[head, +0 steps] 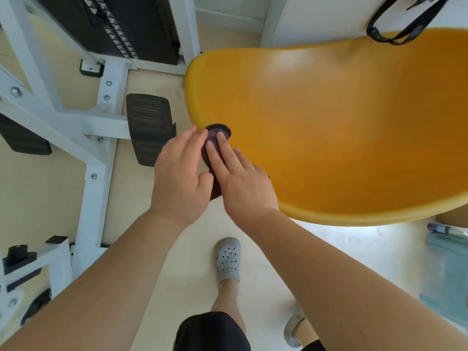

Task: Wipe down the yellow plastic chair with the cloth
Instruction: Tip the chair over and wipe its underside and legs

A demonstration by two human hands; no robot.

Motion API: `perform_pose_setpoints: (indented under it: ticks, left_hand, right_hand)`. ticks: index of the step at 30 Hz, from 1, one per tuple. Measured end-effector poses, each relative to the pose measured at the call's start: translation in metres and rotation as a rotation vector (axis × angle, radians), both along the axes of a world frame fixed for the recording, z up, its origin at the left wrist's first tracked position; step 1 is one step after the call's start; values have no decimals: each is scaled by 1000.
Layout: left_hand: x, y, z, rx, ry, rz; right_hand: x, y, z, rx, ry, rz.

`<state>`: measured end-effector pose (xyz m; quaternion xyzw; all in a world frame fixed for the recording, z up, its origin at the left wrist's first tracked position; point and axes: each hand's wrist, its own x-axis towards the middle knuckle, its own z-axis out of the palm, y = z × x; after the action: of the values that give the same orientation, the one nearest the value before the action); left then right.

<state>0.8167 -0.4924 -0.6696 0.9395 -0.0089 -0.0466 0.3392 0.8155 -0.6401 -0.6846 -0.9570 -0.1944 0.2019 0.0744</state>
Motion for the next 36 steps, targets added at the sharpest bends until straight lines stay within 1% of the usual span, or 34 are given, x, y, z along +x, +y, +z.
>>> perform_pose_setpoints:
  ticks: [2, 7, 10, 15, 19, 22, 24, 25, 27, 29, 30, 32, 34, 36]
  left_hand:
    - [-2, -14, 3, 83, -16, -104]
    - [-17, -77, 4, 123, 9, -257]
    - [-25, -130, 4, 145, 52, -358]
    - [-41, -211, 0, 139, 107, -496]
    - [-45, -266, -5, 147, 159, -531]
    - [-39, -308, -10, 159, 157, -546]
    - [-32, -342, -10, 136, 142, -525]
    - [-27, -360, -9, 117, 140, -505]
    - [-15, -398, -7, 47, 131, -435]
    - [-1, -430, -7, -7, 119, -349]
    - [6, -444, -9, -9, 108, -329]
    - [17, -468, -12, 24, 106, -334]
    - [25, -488, -17, 87, 143, -355]
    - [29, -501, -22, 161, 193, -374]
  right_hand:
    - [-30, -34, -3, -22, -65, -12]
    - [-92, -139, -11, -81, -227, -36]
    - [-112, -196, -9, -119, -232, -144]
    - [-116, -257, -2, -144, -205, -353]
    - [-102, -317, -10, -232, -225, -549]
    - [-77, -371, -10, -272, -232, -706]
    - [-65, -386, -10, -261, -259, -765]
    - [-64, -388, -10, -211, -280, -754]
    - [-67, -389, -15, -53, -319, -647]
    - [-63, -405, -20, 33, -313, -569]
    - [-54, -420, -22, 34, -313, -581]
    - [-31, -460, -24, -32, -330, -649]
    - [-4, -505, -24, -88, -347, -682]
    - [21, -546, -22, -95, -335, -669]
